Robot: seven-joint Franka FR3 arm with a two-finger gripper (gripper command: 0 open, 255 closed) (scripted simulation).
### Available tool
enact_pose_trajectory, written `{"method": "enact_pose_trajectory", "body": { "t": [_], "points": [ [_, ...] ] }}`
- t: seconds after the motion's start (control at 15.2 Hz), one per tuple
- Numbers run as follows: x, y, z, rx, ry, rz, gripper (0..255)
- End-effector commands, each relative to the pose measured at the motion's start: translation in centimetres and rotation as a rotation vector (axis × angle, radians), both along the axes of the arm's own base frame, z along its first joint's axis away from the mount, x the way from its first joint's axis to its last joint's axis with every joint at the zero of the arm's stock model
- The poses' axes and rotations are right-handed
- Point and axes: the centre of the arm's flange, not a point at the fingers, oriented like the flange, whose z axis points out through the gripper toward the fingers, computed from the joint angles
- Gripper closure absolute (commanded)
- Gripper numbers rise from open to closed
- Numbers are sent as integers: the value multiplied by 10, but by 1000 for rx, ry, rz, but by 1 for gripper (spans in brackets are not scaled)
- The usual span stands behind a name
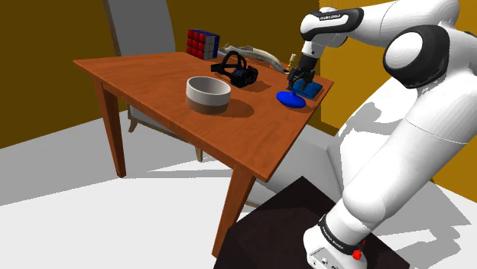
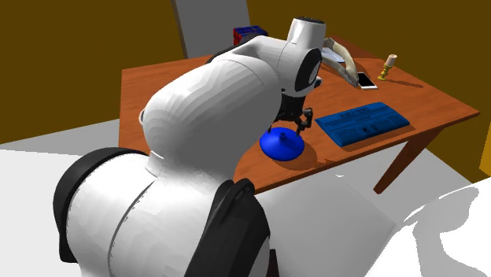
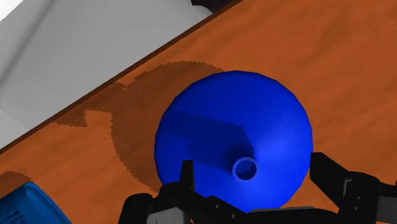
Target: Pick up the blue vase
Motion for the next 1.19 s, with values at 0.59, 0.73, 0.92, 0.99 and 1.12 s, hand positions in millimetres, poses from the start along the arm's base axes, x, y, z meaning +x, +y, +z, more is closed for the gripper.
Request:
{"method": "enact_pose_trajectory", "body": {
  "t": [0.59, 0.73, 0.92, 0.99, 1.12],
  "points": [
    [-1, -1, -4, 0, -1, 0, 255],
    [-1, -1, 2, 0, -1, 0, 255],
    [0, -1, 17, 0, -1, 0, 255],
    [0, -1, 23, 0, -1, 0, 255],
    [0, -1, 33, 0, -1, 0, 255]
  ]
}}
